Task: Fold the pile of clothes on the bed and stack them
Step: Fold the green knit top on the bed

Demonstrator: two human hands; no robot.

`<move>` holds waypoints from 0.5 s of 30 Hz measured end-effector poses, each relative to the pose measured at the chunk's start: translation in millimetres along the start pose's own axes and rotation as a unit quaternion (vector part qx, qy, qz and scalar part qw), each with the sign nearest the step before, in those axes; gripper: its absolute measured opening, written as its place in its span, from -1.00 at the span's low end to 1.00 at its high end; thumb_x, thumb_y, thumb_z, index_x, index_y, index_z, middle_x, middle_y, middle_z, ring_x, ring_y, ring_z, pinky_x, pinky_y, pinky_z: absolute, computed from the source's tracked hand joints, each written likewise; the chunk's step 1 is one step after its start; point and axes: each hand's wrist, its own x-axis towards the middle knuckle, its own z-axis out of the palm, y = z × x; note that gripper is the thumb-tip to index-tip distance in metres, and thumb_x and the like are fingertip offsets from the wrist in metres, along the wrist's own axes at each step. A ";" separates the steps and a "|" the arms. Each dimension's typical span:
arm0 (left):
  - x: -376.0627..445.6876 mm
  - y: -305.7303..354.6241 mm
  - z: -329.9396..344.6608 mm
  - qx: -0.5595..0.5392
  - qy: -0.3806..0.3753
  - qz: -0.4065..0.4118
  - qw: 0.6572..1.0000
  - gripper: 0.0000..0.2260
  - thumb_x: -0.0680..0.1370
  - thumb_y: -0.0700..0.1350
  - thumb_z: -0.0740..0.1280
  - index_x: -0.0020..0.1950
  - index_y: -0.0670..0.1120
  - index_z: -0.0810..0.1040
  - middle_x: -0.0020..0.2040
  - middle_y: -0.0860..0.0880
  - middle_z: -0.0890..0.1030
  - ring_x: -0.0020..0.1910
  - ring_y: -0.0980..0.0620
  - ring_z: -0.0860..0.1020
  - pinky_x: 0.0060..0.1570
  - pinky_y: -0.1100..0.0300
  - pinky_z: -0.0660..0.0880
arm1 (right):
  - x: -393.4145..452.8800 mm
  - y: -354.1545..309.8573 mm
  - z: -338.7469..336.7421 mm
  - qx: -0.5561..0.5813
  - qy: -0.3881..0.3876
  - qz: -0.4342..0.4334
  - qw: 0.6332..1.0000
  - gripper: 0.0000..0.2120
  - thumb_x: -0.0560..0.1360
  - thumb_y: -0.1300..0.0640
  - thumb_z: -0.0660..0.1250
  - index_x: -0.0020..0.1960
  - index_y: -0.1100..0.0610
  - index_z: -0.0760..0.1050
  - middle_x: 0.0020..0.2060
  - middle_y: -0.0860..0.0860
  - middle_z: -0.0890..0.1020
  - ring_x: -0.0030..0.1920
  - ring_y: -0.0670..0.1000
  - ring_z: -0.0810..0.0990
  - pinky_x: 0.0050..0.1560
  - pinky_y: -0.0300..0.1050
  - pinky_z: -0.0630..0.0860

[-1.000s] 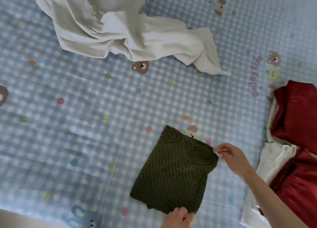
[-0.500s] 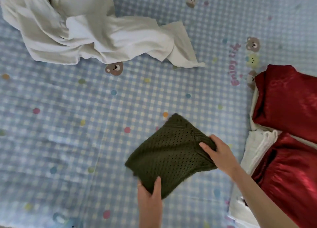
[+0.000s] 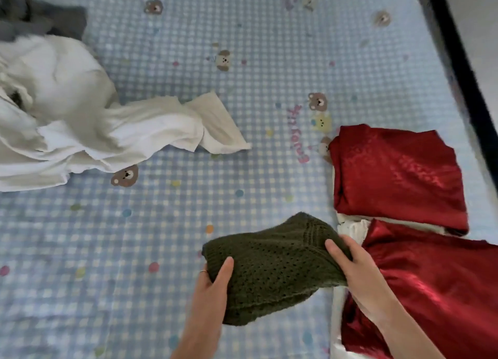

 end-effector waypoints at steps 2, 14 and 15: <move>-4.8 27.8 43.8 0.000 -0.051 0.000 0.999 -0.88 0.52 -0.07 0.36 0.05 0.03 0.54 -0.15 -0.04 0.72 -0.18 -0.10 0.69 -0.31 0.04 0.61 | -3.4 -27.5 -40.7 0.069 0.023 -0.018 0.997 -0.74 0.44 0.01 0.32 0.07 0.09 0.60 0.00 0.11 0.69 0.03 0.07 0.67 0.02 -0.09 0.61; 58.3 72.9 338.9 0.128 -0.237 0.188 0.944 -0.80 0.52 -0.05 0.36 0.12 -0.01 0.46 0.00 0.00 0.63 -0.04 0.03 0.63 -0.11 0.15 0.58 | 96.3 -82.3 -258.7 0.033 0.246 -0.115 0.962 -0.76 0.50 -0.01 0.31 0.07 0.12 0.55 -0.07 0.08 0.69 -0.06 0.05 0.67 -0.08 -0.13 0.61; 73.4 57.6 348.4 0.179 -0.219 0.187 0.941 -0.78 0.53 -0.03 0.35 0.13 -0.03 0.44 -0.01 0.02 0.60 -0.02 0.04 0.60 -0.12 0.20 0.54 | 113.2 -64.4 -267.9 -0.001 0.258 -0.088 0.962 -0.79 0.53 0.03 0.30 0.05 0.16 0.55 -0.08 0.12 0.68 -0.05 0.11 0.66 -0.04 -0.05 0.59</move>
